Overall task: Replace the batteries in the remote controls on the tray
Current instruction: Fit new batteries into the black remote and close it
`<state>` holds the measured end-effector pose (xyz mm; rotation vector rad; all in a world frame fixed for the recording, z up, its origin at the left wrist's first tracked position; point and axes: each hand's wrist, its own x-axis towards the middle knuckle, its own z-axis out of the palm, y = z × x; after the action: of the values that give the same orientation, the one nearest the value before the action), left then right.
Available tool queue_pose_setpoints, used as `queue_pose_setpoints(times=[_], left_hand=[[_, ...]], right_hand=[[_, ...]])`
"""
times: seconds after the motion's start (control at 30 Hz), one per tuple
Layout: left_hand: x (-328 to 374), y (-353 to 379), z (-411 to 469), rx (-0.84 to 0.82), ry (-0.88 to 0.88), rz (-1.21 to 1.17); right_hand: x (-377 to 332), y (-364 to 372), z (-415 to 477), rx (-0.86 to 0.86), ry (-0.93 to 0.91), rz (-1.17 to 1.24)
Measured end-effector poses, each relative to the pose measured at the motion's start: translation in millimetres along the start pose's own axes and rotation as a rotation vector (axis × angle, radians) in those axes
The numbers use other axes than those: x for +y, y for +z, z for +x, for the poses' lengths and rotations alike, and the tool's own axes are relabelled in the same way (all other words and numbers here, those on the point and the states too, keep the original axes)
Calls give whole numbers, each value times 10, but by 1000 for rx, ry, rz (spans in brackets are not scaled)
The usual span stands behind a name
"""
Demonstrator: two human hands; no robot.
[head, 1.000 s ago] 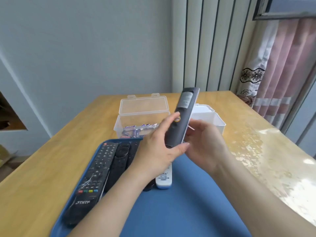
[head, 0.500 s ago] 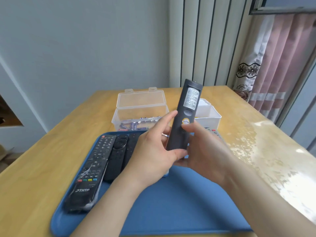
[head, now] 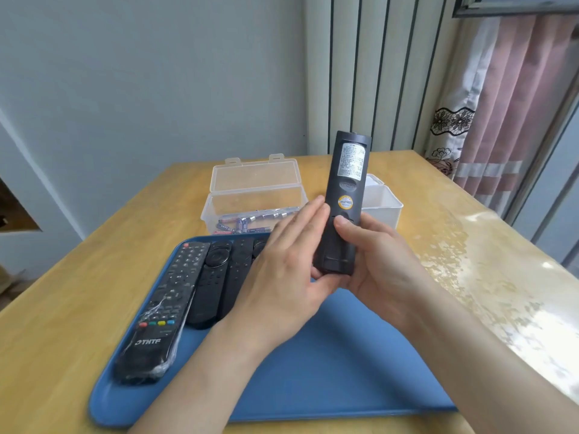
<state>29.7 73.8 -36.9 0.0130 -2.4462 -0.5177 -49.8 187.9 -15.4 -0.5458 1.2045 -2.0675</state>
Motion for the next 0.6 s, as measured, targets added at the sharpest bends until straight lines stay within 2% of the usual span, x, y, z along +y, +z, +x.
queue_pose_setpoints(times=[0.17, 0.3, 0.47, 0.6], left_hand=[[29, -36, 7, 22, 111, 119], [50, -33, -1, 56, 78, 116], [114, 26, -29, 76, 126, 192], [95, 43, -25, 94, 117, 150]], right_hand=[[14, 12, -32, -17, -12, -73], [15, 40, -27, -15, 18, -136], [48, 38, -10, 79, 17, -101], [51, 48, -14, 96, -12, -127]])
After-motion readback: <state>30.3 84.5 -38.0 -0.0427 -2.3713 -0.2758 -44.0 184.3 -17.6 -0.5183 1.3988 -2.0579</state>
